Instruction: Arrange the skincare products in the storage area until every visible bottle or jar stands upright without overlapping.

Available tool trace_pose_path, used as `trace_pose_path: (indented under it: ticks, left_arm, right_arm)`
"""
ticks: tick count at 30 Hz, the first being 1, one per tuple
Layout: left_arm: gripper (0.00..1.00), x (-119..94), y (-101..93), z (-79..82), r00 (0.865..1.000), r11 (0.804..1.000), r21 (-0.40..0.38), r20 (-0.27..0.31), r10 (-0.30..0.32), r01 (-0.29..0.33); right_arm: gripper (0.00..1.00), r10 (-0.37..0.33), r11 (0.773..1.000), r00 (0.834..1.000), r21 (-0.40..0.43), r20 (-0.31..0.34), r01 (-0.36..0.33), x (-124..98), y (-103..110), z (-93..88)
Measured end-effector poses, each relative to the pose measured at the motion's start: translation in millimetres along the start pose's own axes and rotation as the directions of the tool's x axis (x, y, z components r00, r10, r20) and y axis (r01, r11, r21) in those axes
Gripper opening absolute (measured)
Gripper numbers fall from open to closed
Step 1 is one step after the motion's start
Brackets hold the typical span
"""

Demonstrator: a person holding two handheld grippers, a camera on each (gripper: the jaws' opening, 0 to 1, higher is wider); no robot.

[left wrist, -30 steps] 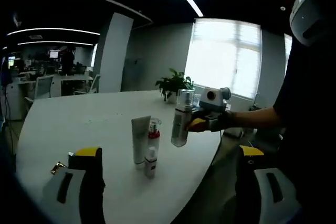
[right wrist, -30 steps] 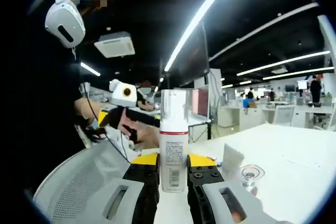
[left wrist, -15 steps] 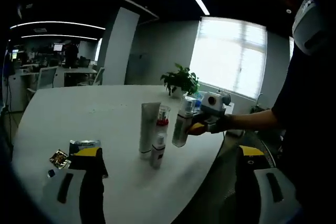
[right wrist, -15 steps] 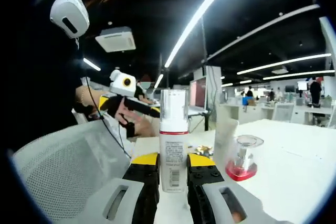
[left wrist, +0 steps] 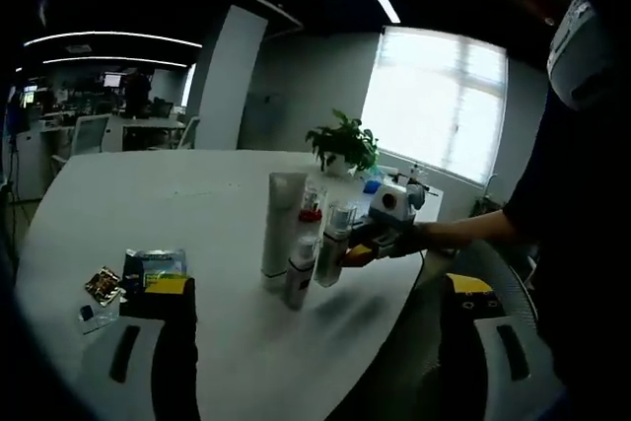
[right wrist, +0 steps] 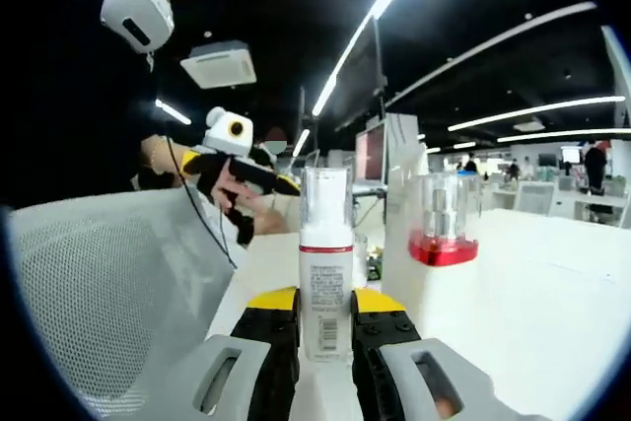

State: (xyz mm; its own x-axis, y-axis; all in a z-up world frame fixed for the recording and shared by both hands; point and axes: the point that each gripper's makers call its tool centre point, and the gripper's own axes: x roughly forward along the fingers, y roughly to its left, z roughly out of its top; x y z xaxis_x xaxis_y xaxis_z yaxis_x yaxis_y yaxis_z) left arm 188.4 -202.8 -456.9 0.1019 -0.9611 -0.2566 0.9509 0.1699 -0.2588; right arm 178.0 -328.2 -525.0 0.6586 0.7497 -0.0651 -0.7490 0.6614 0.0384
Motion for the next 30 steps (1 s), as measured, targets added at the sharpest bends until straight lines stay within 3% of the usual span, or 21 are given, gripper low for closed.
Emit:
trace_pose_path:
  ticks: [4,8,15,30]
  left_arm:
    - [0.95,-0.6,5.7,-4.4,1.000,1.000,-0.013,-0.006,0.005,-0.005]
    - [0.95,-1.2,17.5,-6.7,1.000,1.000,-0.020,-0.007,0.020,-0.020]
    - [0.95,-5.3,30.8,-13.3,0.999,0.999,-0.036,-0.014,0.035,-0.035]
    - [0.94,-4.0,18.8,-17.4,0.999,0.999,-0.043,-0.040,0.030,-0.031]
  right_arm:
    - [0.10,-0.012,1.000,1.000,0.008,0.011,0.012,3.0,-3.1,-6.4]
    - [0.10,-0.001,1.000,1.000,-0.004,-0.020,0.001,8.2,-1.2,-18.6]
    - [0.10,0.000,1.000,0.999,-0.017,-0.041,-0.001,7.2,-4.2,-23.3]
    - [0.10,-0.009,1.000,0.999,-0.005,-0.041,0.009,5.5,-7.5,-32.1]
